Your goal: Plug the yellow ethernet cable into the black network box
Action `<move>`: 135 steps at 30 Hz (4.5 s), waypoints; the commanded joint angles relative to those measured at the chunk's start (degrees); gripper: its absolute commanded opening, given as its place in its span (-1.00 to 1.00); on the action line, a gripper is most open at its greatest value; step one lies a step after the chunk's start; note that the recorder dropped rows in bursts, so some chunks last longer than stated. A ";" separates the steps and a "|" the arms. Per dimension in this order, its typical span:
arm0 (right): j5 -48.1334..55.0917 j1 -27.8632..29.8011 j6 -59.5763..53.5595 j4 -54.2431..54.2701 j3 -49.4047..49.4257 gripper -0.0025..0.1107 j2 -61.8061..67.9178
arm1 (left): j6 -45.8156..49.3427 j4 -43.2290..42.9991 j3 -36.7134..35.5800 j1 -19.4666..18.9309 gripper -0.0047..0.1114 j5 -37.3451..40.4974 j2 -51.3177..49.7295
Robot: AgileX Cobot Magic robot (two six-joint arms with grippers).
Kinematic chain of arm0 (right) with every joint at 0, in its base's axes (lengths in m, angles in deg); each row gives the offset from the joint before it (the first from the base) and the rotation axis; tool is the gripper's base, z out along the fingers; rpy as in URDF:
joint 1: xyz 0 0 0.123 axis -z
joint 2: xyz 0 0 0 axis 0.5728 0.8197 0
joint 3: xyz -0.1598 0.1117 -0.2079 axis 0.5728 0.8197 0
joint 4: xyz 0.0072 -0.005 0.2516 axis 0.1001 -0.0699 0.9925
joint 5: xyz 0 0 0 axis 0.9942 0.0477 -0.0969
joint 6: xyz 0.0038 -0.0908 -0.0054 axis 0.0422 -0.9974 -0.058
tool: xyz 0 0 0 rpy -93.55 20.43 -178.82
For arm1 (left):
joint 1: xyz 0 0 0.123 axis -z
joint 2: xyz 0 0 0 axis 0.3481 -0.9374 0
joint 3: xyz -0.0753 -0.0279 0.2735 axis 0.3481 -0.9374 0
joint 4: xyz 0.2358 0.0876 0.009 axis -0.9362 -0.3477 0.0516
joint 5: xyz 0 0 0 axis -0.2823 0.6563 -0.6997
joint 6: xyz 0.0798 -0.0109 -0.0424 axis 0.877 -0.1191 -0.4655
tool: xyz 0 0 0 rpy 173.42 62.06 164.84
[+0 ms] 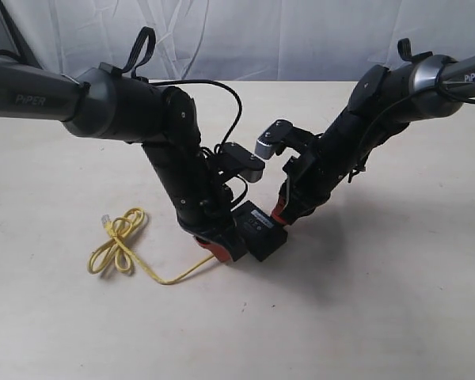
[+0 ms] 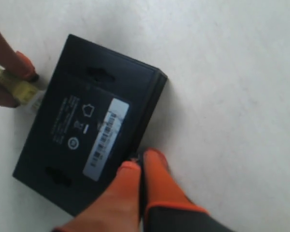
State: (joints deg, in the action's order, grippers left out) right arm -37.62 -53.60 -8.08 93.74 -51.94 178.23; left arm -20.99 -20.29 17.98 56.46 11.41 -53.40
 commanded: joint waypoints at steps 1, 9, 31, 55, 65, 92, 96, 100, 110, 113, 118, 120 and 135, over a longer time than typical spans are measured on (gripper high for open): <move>0.73 -0.04 0.08 -0.25 0.22 -0.97 0.02 | -0.28 0.01 0.21 -0.05 -0.92 2.96 -0.01; 0.51 -0.04 0.08 0.05 0.22 -0.97 0.02 | -0.28 1.72 0.21 -0.05 -0.92 3.95 0.09; 0.68 -0.04 0.08 0.91 0.22 -0.97 0.02 | 0.21 4.89 0.21 0.17 -0.92 -1.14 -0.01; 0.38 -0.04 0.19 2.32 -0.55 -0.97 -0.74 | 0.43 -2.17 0.21 0.43 -0.92 3.12 4.37; 0.72 -0.04 5.03 -2.16 -0.56 -0.97 -3.41 | 10.70 -4.46 -0.42 -0.04 -0.92 10.11 6.39; 8.94 6.03 13.60 0.52 7.73 -0.97 -26.70 | 53.88 32.58 -4.73 -11.64 -0.92 22.03 22.92; 6.93 6.03 12.98 5.45 9.46 -0.97 -28.91 | 53.75 36.88 -4.73 -14.75 -0.92 22.03 26.42; 6.91 6.03 9.38 11.26 11.27 -0.97 -29.52 | 52.09 42.75 -4.73 -18.92 -0.92 22.03 27.98; 18.53 4.15 2.31 30.52 12.21 -0.97 -28.85 | 50.96 50.33 -4.73 -24.58 -0.92 22.03 28.01; 17.49 2.96 -6.09 31.22 12.21 -0.97 -28.74 | 48.68 51.07 -4.73 -25.40 -0.92 22.03 28.01; 16.21 0.47 -12.96 33.06 12.21 -0.53 -28.60 | 46.54 51.29 -4.73 -25.88 -0.92 22.03 28.22; 14.30 -0.71 -14.69 33.20 12.21 -0.10 -28.60 | 45.05 52.24 -4.73 -25.88 -0.92 22.03 28.22; 1.68 -6.67 -24.06 40.20 12.21 0.38 -26.70 | 43.40 55.03 -4.73 -25.88 -0.92 22.03 28.22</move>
State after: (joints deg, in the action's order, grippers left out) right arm -32.92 -60.18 -30.12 132.76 -40.00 150.73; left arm 22.77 32.97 13.31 30.74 33.11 -25.72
